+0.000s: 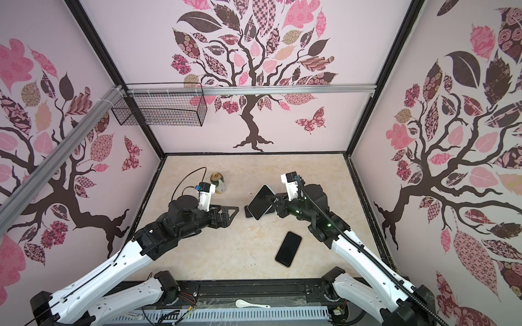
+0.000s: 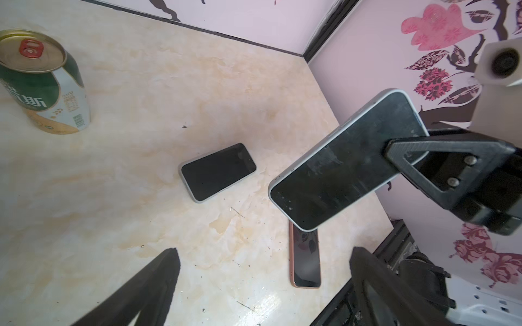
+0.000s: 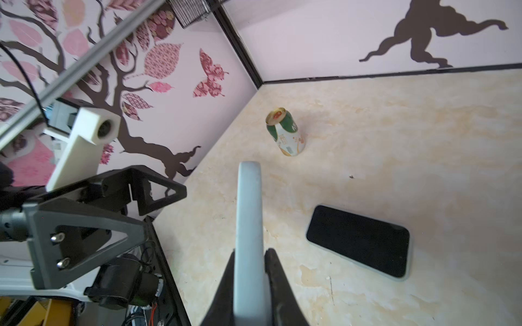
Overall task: Take the phone out of the phone case
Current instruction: Pass the phone.
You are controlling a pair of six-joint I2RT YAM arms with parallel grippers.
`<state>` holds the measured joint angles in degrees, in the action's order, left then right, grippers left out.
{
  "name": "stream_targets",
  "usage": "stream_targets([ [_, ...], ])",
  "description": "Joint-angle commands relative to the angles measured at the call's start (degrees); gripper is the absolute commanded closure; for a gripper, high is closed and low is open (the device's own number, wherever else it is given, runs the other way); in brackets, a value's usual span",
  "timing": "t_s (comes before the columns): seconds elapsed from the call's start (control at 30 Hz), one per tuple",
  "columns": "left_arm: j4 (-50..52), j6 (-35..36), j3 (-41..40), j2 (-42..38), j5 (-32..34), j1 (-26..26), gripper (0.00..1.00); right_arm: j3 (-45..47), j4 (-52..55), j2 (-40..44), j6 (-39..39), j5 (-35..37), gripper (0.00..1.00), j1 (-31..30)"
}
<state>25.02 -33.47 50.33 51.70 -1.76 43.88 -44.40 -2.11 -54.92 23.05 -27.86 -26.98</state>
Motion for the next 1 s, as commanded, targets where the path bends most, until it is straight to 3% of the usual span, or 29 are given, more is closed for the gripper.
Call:
stream_targets([
  [0.0,-2.43,-0.11,1.84,-2.21,-4.61,-0.28,0.04,-1.87,-14.37,-1.51,5.66,-16.57,1.0,4.46],
  [0.07,-5.09,0.16,1.0,-3.61,-7.09,-0.89,0.06,-1.57,-20.31,-2.53,9.65,-21.81,1.0,6.44],
  [0.17,-9.07,-0.83,0.48,-3.85,-15.82,-4.48,0.1,1.06,-38.08,-4.9,22.67,-28.32,1.0,9.58],
  [0.3,-12.89,-1.46,0.06,-3.75,-23.45,-7.44,0.14,1.57,-55.16,-8.12,34.63,-34.25,1.0,9.93],
  [0.5,-16.99,-1.05,0.87,-2.84,-31.31,-7.44,0.19,0.38,-54.67,-7.61,34.93,-37.41,1.0,9.93],
  [0.63,-20.45,-2.53,0.93,-1.5,-34.25,-7.41,0.24,0.79,-55.29,-6.31,36.19,-35.84,1.0,9.85],
  [0.97,-28.36,-5.05,1.98,1.74,-40.11,-6.88,0.45,2.09,-73.61,-8.17,50.89,-28.87,1.0,8.09],
])
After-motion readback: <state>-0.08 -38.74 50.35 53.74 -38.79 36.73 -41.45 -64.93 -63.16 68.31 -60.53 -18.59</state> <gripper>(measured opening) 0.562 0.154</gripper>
